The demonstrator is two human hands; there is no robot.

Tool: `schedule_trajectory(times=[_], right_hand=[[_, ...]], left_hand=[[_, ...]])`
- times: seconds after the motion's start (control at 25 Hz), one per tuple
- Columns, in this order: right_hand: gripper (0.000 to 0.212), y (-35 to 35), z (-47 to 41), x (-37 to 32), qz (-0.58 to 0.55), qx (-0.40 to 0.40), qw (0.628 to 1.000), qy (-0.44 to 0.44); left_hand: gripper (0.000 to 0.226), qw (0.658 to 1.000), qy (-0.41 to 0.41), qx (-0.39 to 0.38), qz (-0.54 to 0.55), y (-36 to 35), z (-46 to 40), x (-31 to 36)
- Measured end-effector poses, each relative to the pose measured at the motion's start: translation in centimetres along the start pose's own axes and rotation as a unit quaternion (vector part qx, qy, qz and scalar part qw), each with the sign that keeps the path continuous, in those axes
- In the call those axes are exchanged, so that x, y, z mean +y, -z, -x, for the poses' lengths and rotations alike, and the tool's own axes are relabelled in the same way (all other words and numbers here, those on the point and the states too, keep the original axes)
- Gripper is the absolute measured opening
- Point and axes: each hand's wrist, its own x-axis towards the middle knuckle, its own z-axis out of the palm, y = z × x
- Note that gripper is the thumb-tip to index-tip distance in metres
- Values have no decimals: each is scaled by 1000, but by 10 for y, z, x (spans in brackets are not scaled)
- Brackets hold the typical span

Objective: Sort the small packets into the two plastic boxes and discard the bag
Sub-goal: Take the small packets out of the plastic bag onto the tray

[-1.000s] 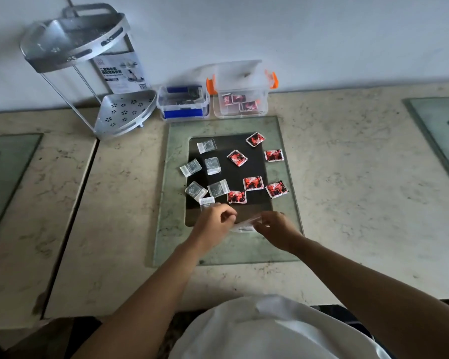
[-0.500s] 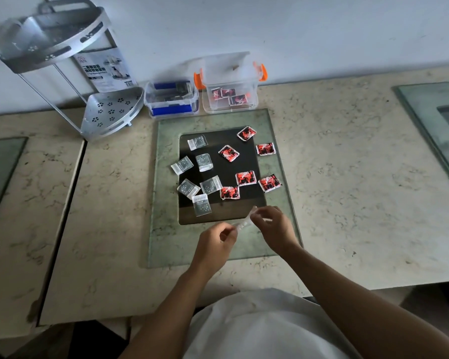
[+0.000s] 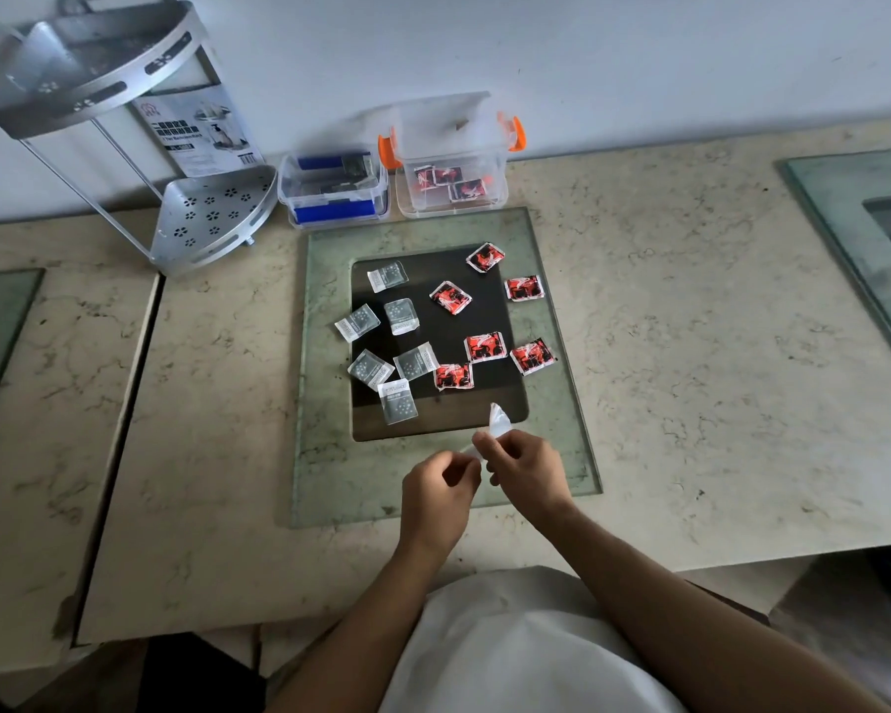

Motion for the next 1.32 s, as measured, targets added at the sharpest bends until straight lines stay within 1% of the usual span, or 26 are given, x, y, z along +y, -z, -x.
schedule_trajectory(times=[0.08,0.12,0.2,0.24,0.28,0.36,0.4,0.48,0.56,0.64,0.72,0.8,0.88,0.96,1.08,1.2,1.32], right_hand=[[26,1,0,-1,6,31,999,-7],[21,3,-1,-1,11,60,998,4],[45,12,-2,1,43,103,992,66],[53,17,-4,4,84,104,985,109],[51,21,-5,5,132,90,975,157],[32,26,-6,6,183,31,954,236],[26,27,-6,7,186,0,947,261],[20,25,-3,9,185,-25,941,283],[19,22,-1,10,196,-27,940,279],[24,18,-2,9,213,-36,939,267],[29,14,-2,7,207,-42,948,238],[26,13,-2,3,171,-37,964,200],[20,13,-1,-1,138,-29,975,174],[18,15,-2,-4,121,-26,979,162],[13,16,-5,-5,102,-38,982,152],[9,14,-7,-3,75,-48,987,135],[8,18,-10,-2,56,-76,988,124]], left_hand=[[10,999,-42,6,-25,1,2,0],[11,997,-70,7,-43,2,3,-1],[13,989,-123,7,-81,5,3,-4],[14,986,-139,9,-91,7,2,-4],[15,985,-142,16,-94,8,2,-4],[14,989,-125,29,-77,8,0,-2],[13,991,-114,33,-61,7,-1,-2],[11,994,-100,33,-20,4,-3,-2],[8,997,-46,33,61,1,-6,-2],[8,985,29,38,163,1,-8,0],[14,971,67,44,225,1,-9,4],[14,956,93,45,273,4,-10,6],[11,955,105,33,274,5,-9,3],[14,963,108,9,249,6,-7,-1],[24,973,107,-11,206,4,-5,-1],[23,974,112,-21,195,6,-6,1],[20,974,122,-22,190,8,-7,1]])
